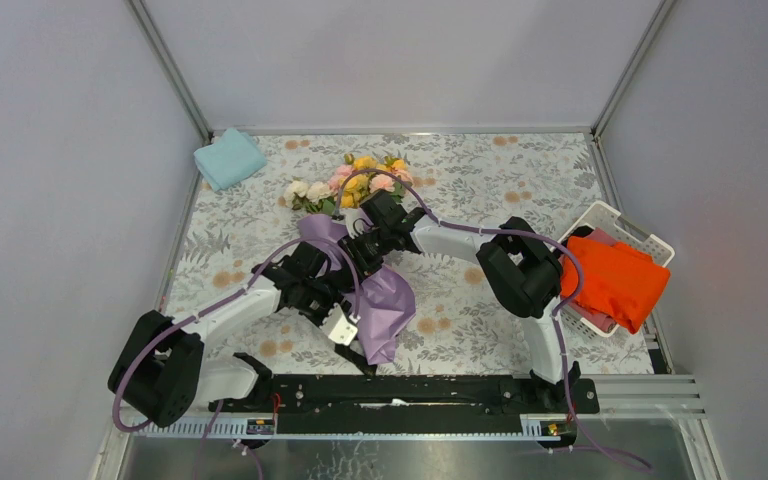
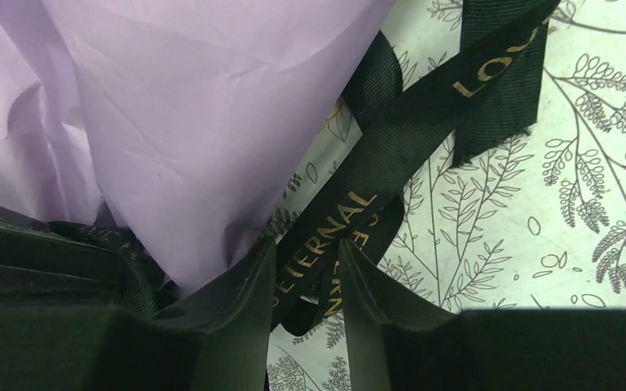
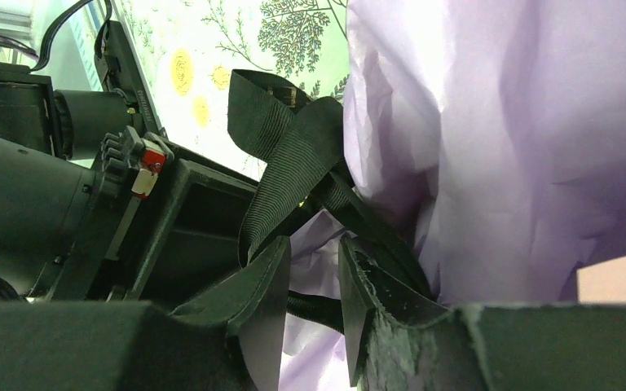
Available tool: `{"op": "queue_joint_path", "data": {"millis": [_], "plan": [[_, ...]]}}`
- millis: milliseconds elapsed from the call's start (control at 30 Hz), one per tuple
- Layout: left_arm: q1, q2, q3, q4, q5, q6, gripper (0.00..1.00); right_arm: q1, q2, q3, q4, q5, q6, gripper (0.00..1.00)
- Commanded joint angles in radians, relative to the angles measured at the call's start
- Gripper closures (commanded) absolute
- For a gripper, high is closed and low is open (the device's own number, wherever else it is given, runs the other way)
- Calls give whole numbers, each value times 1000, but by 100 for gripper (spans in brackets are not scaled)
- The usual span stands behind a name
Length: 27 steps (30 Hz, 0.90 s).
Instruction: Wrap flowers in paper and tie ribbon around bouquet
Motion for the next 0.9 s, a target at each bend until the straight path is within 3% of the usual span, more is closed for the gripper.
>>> {"op": "queue_joint_path", "data": {"millis": [0,67,400,533,700,867], "plan": [[-8,10,-19,51,-34,52,60,-11,-49,-3,11,18,-21,64],[-8,15,-20,63,-21,51,63,-11,-47,0,10,17,-22,64],[-9,2,-19,116,-30,8,100,-17,-47,1,6,2,-23,64],[-7,-19,57,56,13,-96,100,-28,-58,0,6,-16,-26,64],[1,-8,161,71,69,-400,100,-57,-79,-2,31,-69,-13,64],[36,-3,147,105,80,-451,100,-94,-93,-30,95,-118,32,65]]}}
